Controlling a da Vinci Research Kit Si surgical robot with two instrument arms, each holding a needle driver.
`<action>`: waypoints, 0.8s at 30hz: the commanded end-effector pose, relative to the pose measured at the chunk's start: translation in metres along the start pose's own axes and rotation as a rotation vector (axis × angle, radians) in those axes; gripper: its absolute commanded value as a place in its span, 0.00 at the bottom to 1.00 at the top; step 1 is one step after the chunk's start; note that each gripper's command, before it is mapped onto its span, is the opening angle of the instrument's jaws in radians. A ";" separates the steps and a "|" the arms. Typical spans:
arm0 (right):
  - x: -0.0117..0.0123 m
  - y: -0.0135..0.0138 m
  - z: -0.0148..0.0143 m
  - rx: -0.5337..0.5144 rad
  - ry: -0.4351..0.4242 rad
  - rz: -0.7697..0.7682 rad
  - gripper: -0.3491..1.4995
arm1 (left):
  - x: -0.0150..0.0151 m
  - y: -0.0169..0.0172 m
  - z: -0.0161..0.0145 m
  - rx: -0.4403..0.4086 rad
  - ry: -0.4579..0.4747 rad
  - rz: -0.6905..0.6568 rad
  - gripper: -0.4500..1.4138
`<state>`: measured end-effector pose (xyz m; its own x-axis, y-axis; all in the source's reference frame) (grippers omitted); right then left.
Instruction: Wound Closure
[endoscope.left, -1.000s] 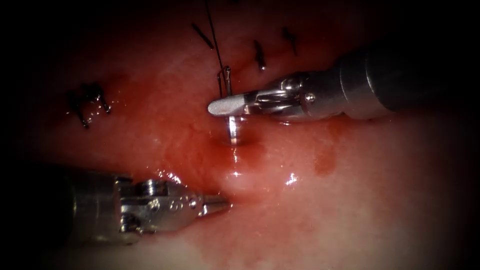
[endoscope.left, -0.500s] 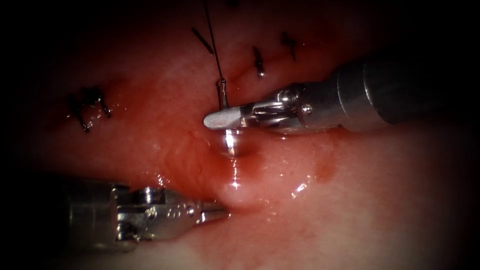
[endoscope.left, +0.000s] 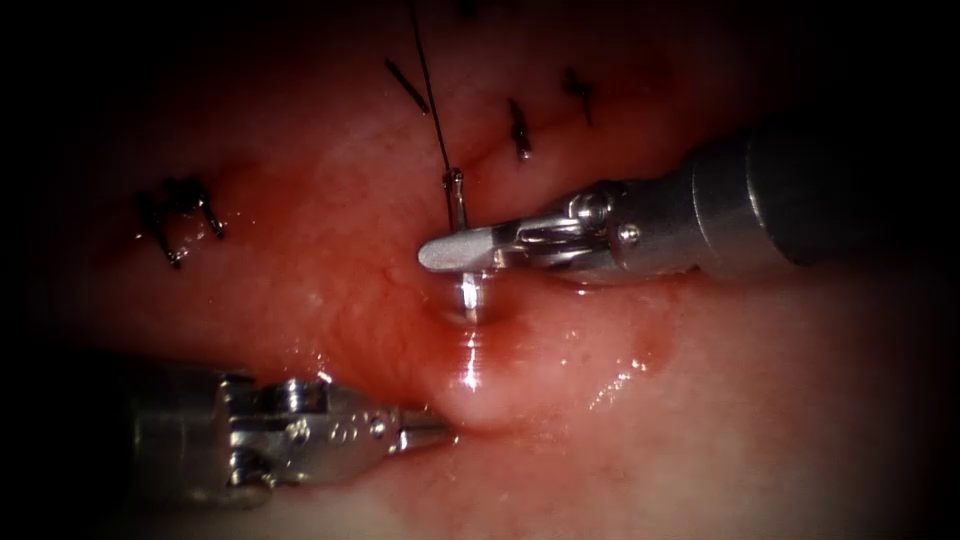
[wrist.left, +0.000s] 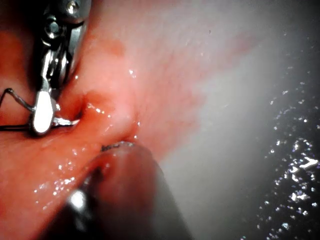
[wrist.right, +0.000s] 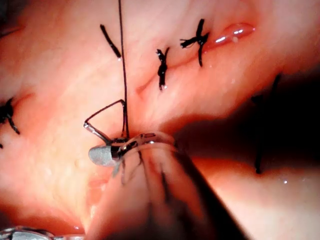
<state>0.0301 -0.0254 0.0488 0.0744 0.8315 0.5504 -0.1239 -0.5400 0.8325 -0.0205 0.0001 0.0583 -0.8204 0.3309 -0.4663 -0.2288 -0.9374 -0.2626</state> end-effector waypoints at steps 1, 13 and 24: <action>-0.0010 0.0007 0.0009 0.001 -0.010 0.006 0.00 | 0.0000 0.0010 0.0008 -0.004 0.000 -0.001 0.31; -0.0037 0.0008 0.0014 0.000 -0.045 0.014 0.00 | -0.0001 0.0009 0.0008 0.002 -0.003 -0.003 0.35; -0.0062 0.0007 0.0016 -0.020 -0.071 0.032 0.00 | -0.0001 0.0007 0.0006 0.007 -0.006 -0.005 0.39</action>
<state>0.0306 -0.0303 0.0457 0.1393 0.8028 0.5798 -0.1464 -0.5624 0.8138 -0.0203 0.0003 0.0583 -0.8227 0.3342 -0.4599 -0.2381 -0.9371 -0.2550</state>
